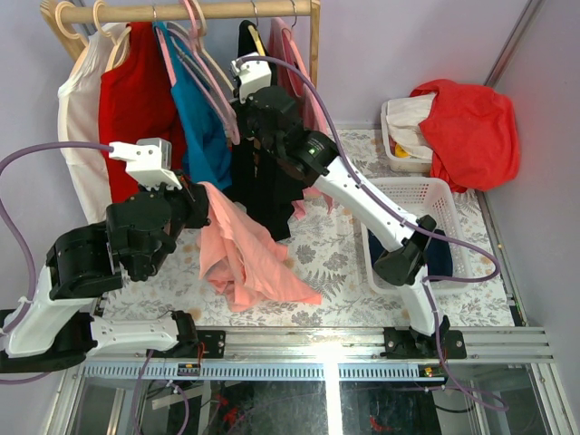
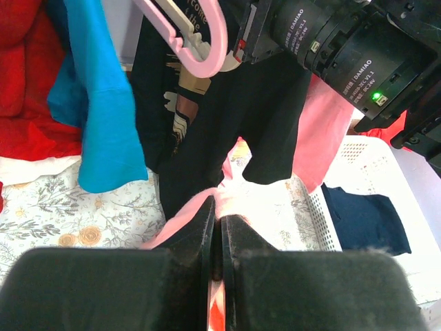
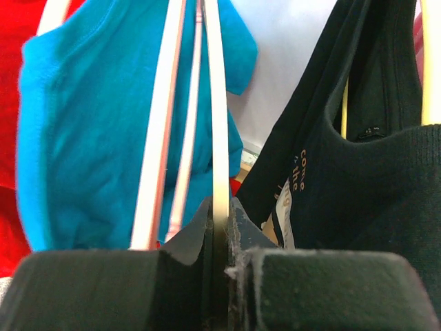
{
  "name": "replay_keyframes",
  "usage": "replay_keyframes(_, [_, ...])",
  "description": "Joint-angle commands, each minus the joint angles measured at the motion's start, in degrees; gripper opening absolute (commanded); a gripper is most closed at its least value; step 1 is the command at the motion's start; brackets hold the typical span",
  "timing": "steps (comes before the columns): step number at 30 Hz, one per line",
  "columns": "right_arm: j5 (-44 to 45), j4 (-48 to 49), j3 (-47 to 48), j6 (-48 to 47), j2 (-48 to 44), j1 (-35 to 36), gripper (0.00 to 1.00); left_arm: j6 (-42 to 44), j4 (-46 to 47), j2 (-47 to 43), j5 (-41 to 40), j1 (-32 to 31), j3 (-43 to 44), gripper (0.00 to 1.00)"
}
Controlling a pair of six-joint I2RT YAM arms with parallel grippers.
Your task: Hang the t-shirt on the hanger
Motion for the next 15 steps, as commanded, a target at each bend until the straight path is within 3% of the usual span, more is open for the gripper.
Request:
replay_keyframes(1, [2.3,6.6,0.4,-1.3,-2.0,-0.1,0.0,0.5,0.3,-0.6,0.6,0.2,1.9,0.0])
replay_keyframes(11, [7.9,16.1,-12.2,0.4,-10.7,0.0,0.0,0.2,0.3,-0.9,1.4,0.2,2.1,0.0])
replay_keyframes(15, [7.9,15.3,-10.9,0.5,-11.6,0.2,0.0,-0.1,0.3,-1.1,1.3,0.2,1.8,0.0])
